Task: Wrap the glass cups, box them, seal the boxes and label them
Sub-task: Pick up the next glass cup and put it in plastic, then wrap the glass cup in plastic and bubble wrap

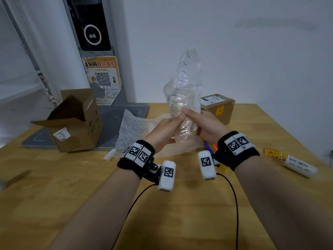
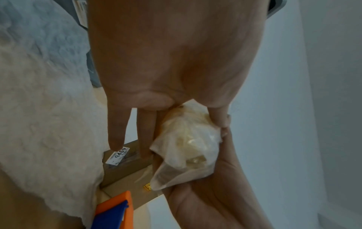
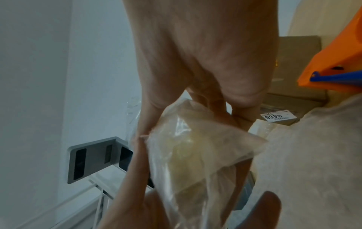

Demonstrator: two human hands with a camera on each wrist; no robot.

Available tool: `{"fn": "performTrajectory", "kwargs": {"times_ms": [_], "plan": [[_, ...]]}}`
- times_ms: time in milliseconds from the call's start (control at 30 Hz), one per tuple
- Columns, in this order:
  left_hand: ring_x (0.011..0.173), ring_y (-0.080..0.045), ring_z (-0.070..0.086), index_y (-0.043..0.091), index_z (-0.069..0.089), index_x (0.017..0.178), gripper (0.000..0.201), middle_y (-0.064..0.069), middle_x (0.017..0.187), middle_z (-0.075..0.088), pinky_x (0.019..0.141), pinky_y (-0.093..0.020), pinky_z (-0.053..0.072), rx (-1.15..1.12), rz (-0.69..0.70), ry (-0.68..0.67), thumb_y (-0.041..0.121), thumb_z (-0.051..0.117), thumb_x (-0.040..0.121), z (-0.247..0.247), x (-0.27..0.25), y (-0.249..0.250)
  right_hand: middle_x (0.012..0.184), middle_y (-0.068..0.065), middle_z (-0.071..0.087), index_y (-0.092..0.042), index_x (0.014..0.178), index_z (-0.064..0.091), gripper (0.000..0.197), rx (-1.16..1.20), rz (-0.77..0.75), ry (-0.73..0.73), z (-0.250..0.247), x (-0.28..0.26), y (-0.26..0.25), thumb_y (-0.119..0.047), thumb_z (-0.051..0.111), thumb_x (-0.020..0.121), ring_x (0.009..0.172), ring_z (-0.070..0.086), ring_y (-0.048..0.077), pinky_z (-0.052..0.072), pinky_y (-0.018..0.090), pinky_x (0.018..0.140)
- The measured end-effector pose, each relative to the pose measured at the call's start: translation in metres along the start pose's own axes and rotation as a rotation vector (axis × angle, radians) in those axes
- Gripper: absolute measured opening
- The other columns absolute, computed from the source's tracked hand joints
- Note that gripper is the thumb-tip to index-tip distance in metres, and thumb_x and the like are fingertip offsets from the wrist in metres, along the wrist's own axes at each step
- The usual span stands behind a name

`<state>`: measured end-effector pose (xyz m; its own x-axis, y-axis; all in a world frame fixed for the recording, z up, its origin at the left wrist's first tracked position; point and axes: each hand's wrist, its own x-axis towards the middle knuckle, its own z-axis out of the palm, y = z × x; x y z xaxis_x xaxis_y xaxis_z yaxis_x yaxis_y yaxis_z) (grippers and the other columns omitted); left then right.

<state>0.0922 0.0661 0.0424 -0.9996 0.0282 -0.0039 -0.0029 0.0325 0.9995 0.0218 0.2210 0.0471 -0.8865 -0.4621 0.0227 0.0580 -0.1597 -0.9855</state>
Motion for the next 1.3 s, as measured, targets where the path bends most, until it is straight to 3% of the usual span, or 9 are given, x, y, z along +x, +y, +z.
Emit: {"fn": "performTrajectory", "kwargs": {"times_ms": [333, 467, 633, 767, 933, 1000, 1067, 1167, 1300], "plan": [[0.105, -0.026, 0.071, 0.01, 0.064, 0.13, 0.059, -0.012, 0.119, 0.075, 0.088, -0.047, 0.057, -0.099, -0.043, -0.029, 0.059, 0.046, 0.102, 0.003, 0.007, -0.01, 0.117, 0.015, 0.076, 0.0, 0.121, 0.071, 0.067, -0.086, 0.055, 0.002, -0.012, -0.008, -0.005, -0.046, 0.083, 0.073, 0.113, 0.072, 0.031, 0.054, 0.046, 0.103], [0.11, -0.031, 0.07, 0.011, 0.065, 0.128, 0.055, -0.012, 0.118, 0.075, 0.094, -0.048, 0.055, -0.1, -0.07, 0.016, 0.056, 0.045, 0.104, 0.003, 0.011, -0.016, 0.109, 0.004, 0.078, -0.014, 0.123, 0.07, 0.051, -0.195, 0.077, 0.031, -0.017, -0.009, -0.001, -0.046, 0.08, 0.084, 0.101, 0.073, 0.028, 0.056, 0.041, 0.08], [0.116, -0.028, 0.068, 0.016, 0.06, 0.136, 0.061, -0.005, 0.125, 0.072, 0.101, -0.054, 0.052, -0.1, -0.183, 0.108, 0.062, 0.038, 0.104, 0.0, 0.015, -0.028, 0.073, -0.001, 0.068, -0.012, 0.089, 0.073, 0.032, -0.654, 0.077, 0.218, -0.039, -0.013, -0.003, -0.043, 0.074, 0.092, 0.059, 0.06, 0.015, 0.04, 0.023, 0.047], [0.118, -0.028, 0.064, 0.019, 0.056, 0.14, 0.064, -0.004, 0.132, 0.067, 0.093, -0.049, 0.054, -0.055, -0.277, 0.156, 0.066, 0.035, 0.102, -0.003, 0.018, -0.043, 0.063, 0.005, 0.041, -0.012, 0.07, 0.047, 0.049, -1.121, 0.302, 0.193, -0.07, -0.017, 0.006, -0.047, 0.075, 0.089, 0.052, 0.036, 0.018, 0.028, 0.029, 0.051], [0.113, -0.027, 0.066, 0.017, 0.06, 0.135, 0.065, -0.005, 0.121, 0.072, 0.105, -0.049, 0.05, -0.043, -0.344, 0.222, 0.067, 0.038, 0.101, -0.001, 0.023, -0.06, 0.1, 0.009, 0.059, -0.019, 0.118, 0.058, 0.06, -1.282, 0.471, 0.054, -0.081, -0.018, 0.034, -0.061, 0.077, 0.082, 0.088, 0.057, 0.025, 0.042, 0.034, 0.07], [0.106, -0.025, 0.067, 0.015, 0.062, 0.132, 0.062, -0.004, 0.113, 0.073, 0.097, -0.04, 0.053, -0.05, -0.354, 0.243, 0.064, 0.038, 0.102, 0.0, 0.023, -0.063, 0.11, 0.007, 0.056, -0.04, 0.155, 0.019, 0.094, -1.272, 0.423, -0.002, -0.083, -0.016, 0.043, -0.057, 0.078, 0.084, 0.103, 0.058, 0.031, 0.047, 0.037, 0.082], [0.097, -0.021, 0.065, 0.015, 0.062, 0.129, 0.057, -0.004, 0.108, 0.072, 0.08, -0.034, 0.051, -0.069, -0.367, 0.245, 0.061, 0.038, 0.104, 0.001, 0.019, -0.063, 0.111, 0.008, 0.058, -0.043, 0.16, 0.002, 0.109, -1.279, 0.39, 0.021, -0.084, -0.013, 0.052, -0.049, 0.081, 0.084, 0.106, 0.06, 0.033, 0.052, 0.041, 0.086], [0.095, -0.022, 0.065, 0.014, 0.061, 0.129, 0.055, -0.006, 0.108, 0.072, 0.075, -0.033, 0.05, -0.07, -0.38, 0.254, 0.058, 0.038, 0.106, -0.002, 0.017, -0.068, 0.084, 0.005, 0.049, -0.028, 0.104, 0.052, 0.031, -1.194, 0.394, 0.166, -0.085, -0.009, 0.048, -0.036, 0.077, 0.089, 0.077, 0.053, 0.023, 0.041, 0.033, 0.063], [0.09, -0.022, 0.064, 0.014, 0.062, 0.12, 0.05, -0.007, 0.106, 0.071, 0.069, -0.032, 0.049, -0.036, -0.409, 0.254, 0.056, 0.039, 0.106, -0.004, 0.015, -0.075, 0.072, 0.009, 0.04, -0.008, 0.072, 0.048, 0.038, -0.761, 0.224, 0.395, -0.093, -0.011, 0.029, -0.03, 0.075, 0.086, 0.065, 0.041, 0.023, 0.029, 0.033, 0.061]]}}
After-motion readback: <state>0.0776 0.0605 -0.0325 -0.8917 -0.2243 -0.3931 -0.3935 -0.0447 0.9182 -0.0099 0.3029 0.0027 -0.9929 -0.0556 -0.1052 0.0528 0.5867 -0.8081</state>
